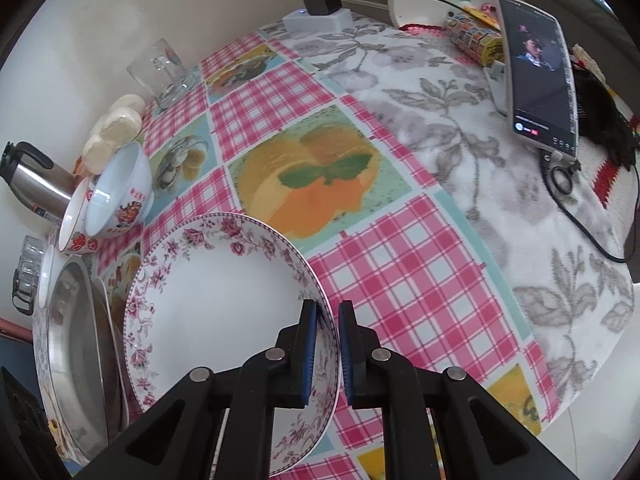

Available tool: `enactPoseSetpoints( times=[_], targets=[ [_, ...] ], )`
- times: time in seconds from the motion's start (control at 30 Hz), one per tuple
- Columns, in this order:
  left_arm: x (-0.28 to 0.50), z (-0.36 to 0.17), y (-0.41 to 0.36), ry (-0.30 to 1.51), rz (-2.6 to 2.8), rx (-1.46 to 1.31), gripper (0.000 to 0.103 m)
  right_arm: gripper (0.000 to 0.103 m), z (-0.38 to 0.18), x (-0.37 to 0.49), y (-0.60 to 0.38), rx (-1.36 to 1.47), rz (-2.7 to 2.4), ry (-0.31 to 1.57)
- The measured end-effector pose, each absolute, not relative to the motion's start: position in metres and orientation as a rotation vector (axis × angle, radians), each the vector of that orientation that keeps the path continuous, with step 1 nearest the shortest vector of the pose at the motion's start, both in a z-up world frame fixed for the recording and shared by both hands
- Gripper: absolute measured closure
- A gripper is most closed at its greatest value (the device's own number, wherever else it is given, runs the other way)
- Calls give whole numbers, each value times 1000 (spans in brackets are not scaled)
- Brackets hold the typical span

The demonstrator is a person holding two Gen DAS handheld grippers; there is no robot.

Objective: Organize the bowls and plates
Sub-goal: 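Close the right tool on the floral plate rim while the left tool grips beside it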

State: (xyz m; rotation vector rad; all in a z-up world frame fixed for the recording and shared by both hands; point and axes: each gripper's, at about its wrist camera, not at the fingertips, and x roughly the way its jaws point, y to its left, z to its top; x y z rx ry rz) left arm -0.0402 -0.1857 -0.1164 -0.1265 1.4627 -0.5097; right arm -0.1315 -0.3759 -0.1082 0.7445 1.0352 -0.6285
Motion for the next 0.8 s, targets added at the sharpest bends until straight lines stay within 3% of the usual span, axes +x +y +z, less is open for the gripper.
enactPoseSetpoints(
  times=[0.3,0.8],
  targets=[
    [-34,-117,-191,1404,-474,-114,68,91,-107,-138,-380,780,-636,1017],
    [-27,-119,-194,1339,-431,-111,83,90,-110,-136,-384,791,-628,1005]
  ],
)
